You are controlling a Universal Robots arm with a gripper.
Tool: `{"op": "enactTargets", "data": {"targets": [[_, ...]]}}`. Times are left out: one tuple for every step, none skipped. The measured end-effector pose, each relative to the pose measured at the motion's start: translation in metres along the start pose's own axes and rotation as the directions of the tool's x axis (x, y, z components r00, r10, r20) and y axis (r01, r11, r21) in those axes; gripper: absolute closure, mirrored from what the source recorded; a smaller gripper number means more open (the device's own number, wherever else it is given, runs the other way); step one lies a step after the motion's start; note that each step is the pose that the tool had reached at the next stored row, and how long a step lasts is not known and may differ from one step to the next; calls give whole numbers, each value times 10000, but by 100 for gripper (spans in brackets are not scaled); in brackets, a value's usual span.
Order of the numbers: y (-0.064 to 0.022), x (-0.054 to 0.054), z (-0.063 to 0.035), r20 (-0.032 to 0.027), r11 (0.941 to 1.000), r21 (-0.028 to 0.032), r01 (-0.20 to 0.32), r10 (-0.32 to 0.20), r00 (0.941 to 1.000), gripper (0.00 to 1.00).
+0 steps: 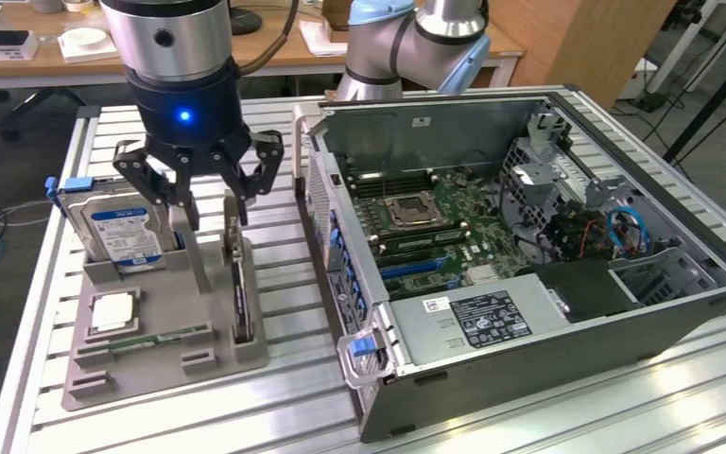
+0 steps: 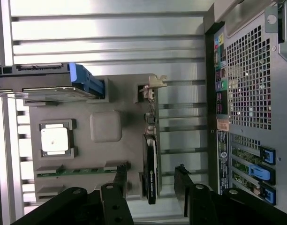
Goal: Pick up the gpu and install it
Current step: 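Pick up the gpu and move the gpu toward the slot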
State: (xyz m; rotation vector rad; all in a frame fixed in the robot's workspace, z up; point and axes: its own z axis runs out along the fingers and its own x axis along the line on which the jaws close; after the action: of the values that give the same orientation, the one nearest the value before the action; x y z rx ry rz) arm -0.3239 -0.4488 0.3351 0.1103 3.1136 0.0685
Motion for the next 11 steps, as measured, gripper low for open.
{"op": "enactTargets", "data": {"targets": [[0, 0, 1, 0, 10000, 1, 0, 0, 10000, 47], [0, 0, 7, 1, 10000, 0, -1, 1, 10000, 47], [0, 0, 10, 0, 10000, 1, 0, 0, 10000, 47], [0, 0, 11, 0, 10000, 0, 0, 0, 10000, 47], [0, 0, 12, 1, 10000, 0, 0, 0, 10000, 47], [-1, 1, 15, 2, 10000, -1, -1, 1, 10000, 47], [-6, 0, 17, 3, 10000, -3, 1, -1, 10000, 47], [-11, -2, 18, 2, 10000, -2, 2, -2, 10000, 47], [-16, -1, 19, 0, 10000, 0, 1, -1, 10000, 47], [-19, -1, 24, 2, 10000, -1, -1, 1, 10000, 47], [-21, 0, 27, 1, 10000, 0, -1, 1, 10000, 47]]}}
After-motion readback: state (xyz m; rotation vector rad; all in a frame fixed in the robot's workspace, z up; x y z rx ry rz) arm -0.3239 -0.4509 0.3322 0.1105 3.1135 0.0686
